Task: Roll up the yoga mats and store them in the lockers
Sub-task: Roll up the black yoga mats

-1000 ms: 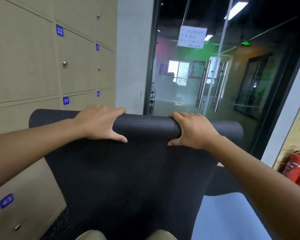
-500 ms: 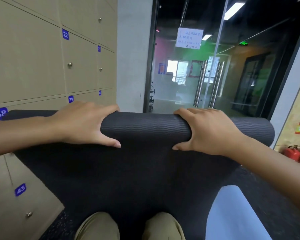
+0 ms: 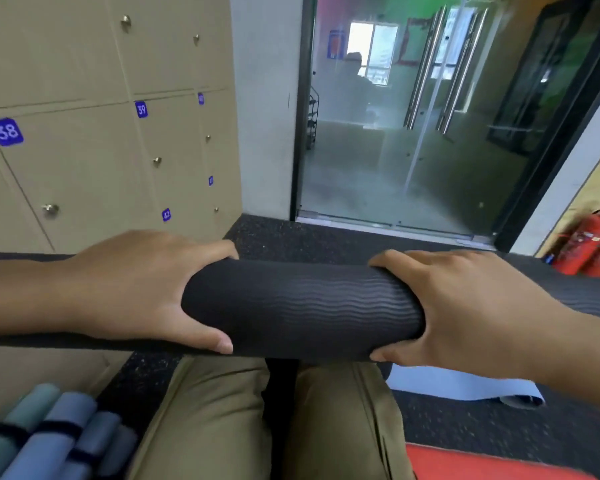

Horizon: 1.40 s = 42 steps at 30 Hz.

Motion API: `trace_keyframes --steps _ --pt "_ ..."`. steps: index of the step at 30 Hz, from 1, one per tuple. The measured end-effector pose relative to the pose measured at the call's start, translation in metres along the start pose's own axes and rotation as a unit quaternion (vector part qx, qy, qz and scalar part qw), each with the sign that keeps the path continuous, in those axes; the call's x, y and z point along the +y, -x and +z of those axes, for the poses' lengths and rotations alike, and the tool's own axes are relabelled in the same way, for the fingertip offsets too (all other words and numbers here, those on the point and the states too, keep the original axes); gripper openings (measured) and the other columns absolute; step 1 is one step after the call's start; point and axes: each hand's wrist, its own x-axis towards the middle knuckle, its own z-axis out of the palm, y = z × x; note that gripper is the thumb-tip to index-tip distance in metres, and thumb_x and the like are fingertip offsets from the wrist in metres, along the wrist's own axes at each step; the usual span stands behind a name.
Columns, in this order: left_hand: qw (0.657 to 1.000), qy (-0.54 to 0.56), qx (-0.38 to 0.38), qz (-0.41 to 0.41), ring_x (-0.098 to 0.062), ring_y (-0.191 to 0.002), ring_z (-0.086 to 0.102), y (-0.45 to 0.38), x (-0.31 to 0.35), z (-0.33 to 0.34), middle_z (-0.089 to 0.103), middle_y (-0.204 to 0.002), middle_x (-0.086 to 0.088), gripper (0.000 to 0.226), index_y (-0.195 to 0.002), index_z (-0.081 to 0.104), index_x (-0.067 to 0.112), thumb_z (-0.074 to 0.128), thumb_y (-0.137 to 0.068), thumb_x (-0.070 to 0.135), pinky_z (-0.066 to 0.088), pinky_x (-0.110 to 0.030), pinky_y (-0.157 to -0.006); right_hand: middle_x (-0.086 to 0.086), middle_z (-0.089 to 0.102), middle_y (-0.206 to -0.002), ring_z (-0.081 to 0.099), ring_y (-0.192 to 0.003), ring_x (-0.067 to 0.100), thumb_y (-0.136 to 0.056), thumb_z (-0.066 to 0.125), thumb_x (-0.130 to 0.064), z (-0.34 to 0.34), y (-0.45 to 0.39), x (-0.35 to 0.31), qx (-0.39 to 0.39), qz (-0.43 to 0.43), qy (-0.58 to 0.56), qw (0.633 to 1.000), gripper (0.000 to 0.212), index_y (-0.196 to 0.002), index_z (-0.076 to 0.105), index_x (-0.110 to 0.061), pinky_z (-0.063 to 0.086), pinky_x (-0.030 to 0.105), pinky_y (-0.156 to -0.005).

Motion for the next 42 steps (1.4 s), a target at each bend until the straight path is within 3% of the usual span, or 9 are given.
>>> trace_keyframes --steps 12,14,16,18,24,29,34,37,42 --pt "0.987 0.065 -0.144 -0.009 0.003 -0.092 0.059 0.059 0.034 0.112 0.063 -0.098 0.025 0.087 -0.113 0.036 0.056 0.038 -0.045 0.110 0.049 -0.028 -0.081 -0.021 0.060 -0.105 0.064 -0.091 0.009 -0.062 0.040 -0.095 0.091 0.058 -0.043 -0.127 -0.029 -0.063 0.989 0.081 -0.124 0.043 -0.044 0.043 0.029 -0.071" --pt "0.984 0.071 -0.163 -0.009 0.003 -0.092 0.059 0.064 0.038 0.127 0.062 -0.099 0.026 0.082 -0.113 0.036 0.056 0.045 -0.049 0.107 0.048 -0.026 -0.080 -0.021 0.059 -0.101 0.064 -0.087 0.008 -0.064 0.044 -0.094 0.109 0.067 -0.047 -0.109 -0.035 -0.075 0.991 0.077 -0.121 0.049 -0.043 0.036 0.024 -0.066" --pt "0.982 0.073 -0.175 -0.008 0.003 -0.092 0.059 0.066 0.042 0.138 0.061 -0.100 0.026 0.079 -0.112 0.038 0.054 0.047 -0.051 0.104 0.047 -0.025 -0.081 -0.020 0.058 -0.104 0.063 -0.089 0.009 -0.067 0.048 -0.092 0.127 0.075 -0.050 -0.074 -0.045 -0.092 0.992 0.079 -0.125 0.052 -0.038 0.043 0.023 -0.066" --pt "0.980 0.080 -0.184 -0.009 0.004 -0.091 0.058 0.068 0.044 0.145 0.060 -0.100 0.027 0.077 -0.111 0.038 0.054 0.048 -0.052 0.103 0.047 -0.026 -0.081 -0.013 0.057 -0.114 0.061 -0.097 0.014 -0.072 0.050 -0.087 0.142 0.081 -0.052 -0.034 -0.070 -0.095 0.992 0.084 -0.135 0.051 -0.031 0.055 0.030 -0.075" --pt "0.978 0.080 -0.192 -0.015 0.005 -0.091 0.057 0.073 0.049 0.154 0.058 -0.102 0.028 0.076 -0.112 0.038 0.054 0.045 -0.054 0.102 0.047 -0.023 -0.079 -0.003 0.057 -0.124 0.057 -0.105 0.019 -0.081 0.055 -0.071 0.164 0.087 -0.055 0.021 -0.126 -0.099 0.987 0.082 -0.146 0.049 -0.022 0.054 0.035 -0.084" --pt "0.990 0.057 -0.126 0.027 -0.002 -0.095 0.054 0.075 0.044 0.162 0.054 -0.105 0.024 0.077 -0.117 0.052 0.045 0.046 -0.064 0.100 0.049 -0.027 -0.081 -0.007 0.056 -0.120 0.058 -0.101 0.015 -0.079 0.058 -0.072 0.171 0.081 -0.050 0.007 -0.138 -0.146 0.980 0.081 -0.145 0.052 -0.026 0.055 0.032 -0.085" --pt "0.992 0.103 -0.038 0.063 -0.008 -0.104 0.055 0.081 0.043 0.165 0.051 -0.122 0.019 0.081 -0.131 0.056 0.032 0.057 -0.072 0.088 0.056 -0.035 -0.080 -0.020 0.048 -0.118 0.052 -0.105 0.003 -0.076 0.057 -0.081 0.169 0.070 -0.042 -0.060 -0.133 -0.197 0.970 0.083 -0.148 0.041 -0.041 0.042 0.016 -0.084" --pt "0.990 0.113 -0.003 0.081 -0.011 -0.105 0.057 0.080 0.044 0.166 0.054 -0.123 0.015 0.077 -0.132 0.059 0.029 0.062 -0.074 0.080 0.055 -0.034 -0.080 -0.028 0.044 -0.121 0.049 -0.115 -0.002 -0.072 0.062 -0.082 0.166 0.058 -0.035 -0.113 -0.125 -0.255 0.952 0.087 -0.147 0.032 -0.049 0.046 0.017 -0.089" --pt "0.988 0.131 0.004 0.082 -0.003 -0.106 0.056 0.071 0.038 0.171 0.054 -0.120 0.024 0.071 -0.136 0.059 0.036 0.056 -0.080 0.079 0.055 -0.033 -0.081 -0.030 0.049 -0.124 0.050 -0.119 -0.007 -0.074 0.071 -0.077 0.166 0.040 -0.024 -0.142 -0.126 -0.310 0.932 0.083 -0.145 0.038 -0.050 0.047 0.019 -0.095"
